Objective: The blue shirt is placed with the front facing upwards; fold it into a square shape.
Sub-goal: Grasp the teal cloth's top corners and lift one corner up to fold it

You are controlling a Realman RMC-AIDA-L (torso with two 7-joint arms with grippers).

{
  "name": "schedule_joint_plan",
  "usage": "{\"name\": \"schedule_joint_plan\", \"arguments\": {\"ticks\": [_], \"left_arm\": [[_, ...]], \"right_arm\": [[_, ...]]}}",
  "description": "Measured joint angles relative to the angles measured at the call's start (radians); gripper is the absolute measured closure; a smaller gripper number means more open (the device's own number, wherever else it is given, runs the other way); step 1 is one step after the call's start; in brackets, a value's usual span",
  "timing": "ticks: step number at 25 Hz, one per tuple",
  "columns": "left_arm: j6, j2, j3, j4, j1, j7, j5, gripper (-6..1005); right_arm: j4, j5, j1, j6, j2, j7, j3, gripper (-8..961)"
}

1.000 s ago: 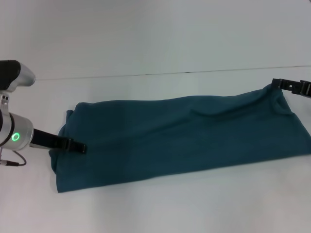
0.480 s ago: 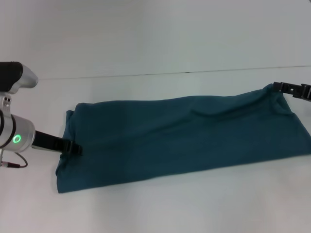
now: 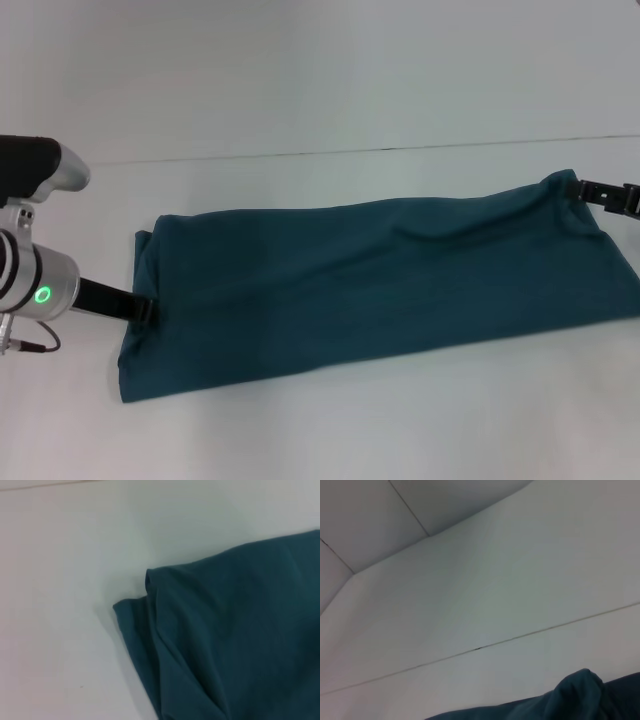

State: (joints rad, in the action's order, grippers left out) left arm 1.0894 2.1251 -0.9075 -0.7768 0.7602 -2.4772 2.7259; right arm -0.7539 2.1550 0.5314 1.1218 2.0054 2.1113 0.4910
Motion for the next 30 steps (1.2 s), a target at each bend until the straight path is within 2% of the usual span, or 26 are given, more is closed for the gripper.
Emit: {"name": "schedule_joint_plan", "arguments": {"ticks": [5, 11, 18, 22, 24, 30], "left_arm": [[-0.012, 0.008, -0.024, -0.004, 0.001, -0.013, 0.033, 967], [0.005, 0.031, -0.022, -0.101, -0.022, -0.036, 0.046, 968], [0.067, 0.035, -0.023, -0.164, -0.026, -0.037, 0.037, 968], [0.138, 0.041, -0.027, -0.254, -0.041, -0.038, -0.004, 967], [0.158, 0.041, -0.031, -0.285, -0.046, -0.04, -0.022, 967], [0.202, 0.043, -0.073, -0.37, -0.053, -0.066, -0.08, 969]], "right_arm": [[-0.001, 0.0, -0.004, 0.013, 0.001, 0.002, -0.005, 27], [-0.006, -0.004, -0.016, 0.024, 0.001, 0.011, -0.006, 28], [-0.008, -0.016, -0.024, 0.039, 0.003, -0.009, -0.017, 35], [-0.004, -0.102, -0.032, 0.043, 0.007, -0.077, -0.025, 42], [-0.002, -0.166, -0.044, 0.045, 0.013, -0.126, -0.025, 45], [0.047, -0.366, -0.087, 0.037, 0.055, -0.364, -0.047, 97]]}}
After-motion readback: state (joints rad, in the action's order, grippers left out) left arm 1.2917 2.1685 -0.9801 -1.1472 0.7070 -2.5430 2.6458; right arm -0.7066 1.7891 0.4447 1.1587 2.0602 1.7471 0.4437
